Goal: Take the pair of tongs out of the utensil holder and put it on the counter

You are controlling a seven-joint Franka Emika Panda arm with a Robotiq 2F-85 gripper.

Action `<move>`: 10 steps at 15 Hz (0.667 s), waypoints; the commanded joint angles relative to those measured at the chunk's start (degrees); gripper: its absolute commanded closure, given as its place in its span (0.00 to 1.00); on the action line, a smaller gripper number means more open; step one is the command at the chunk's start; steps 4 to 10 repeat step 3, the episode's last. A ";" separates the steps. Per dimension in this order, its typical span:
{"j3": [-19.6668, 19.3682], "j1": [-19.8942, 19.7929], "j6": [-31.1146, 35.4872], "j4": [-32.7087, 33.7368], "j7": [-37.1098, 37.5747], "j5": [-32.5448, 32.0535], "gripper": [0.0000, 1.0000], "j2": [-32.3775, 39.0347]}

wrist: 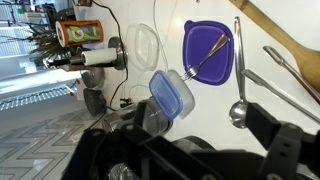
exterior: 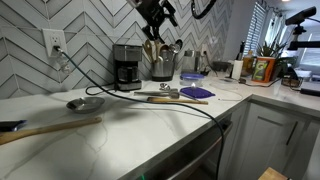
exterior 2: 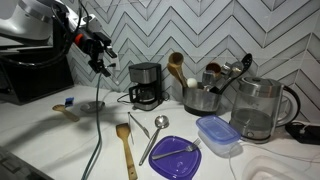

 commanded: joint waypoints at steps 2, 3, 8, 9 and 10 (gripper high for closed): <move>0.44 -0.38 -0.15 0.19 -0.04 0.03 0.00 0.09; 0.44 -0.38 -0.15 0.19 -0.04 0.03 0.00 0.09; 0.44 -0.38 -0.15 0.19 -0.04 0.03 0.00 0.09; 0.44 -0.38 -0.15 0.19 -0.04 0.03 0.00 0.09; 0.44 -0.38 -0.15 0.19 -0.04 0.03 0.00 0.09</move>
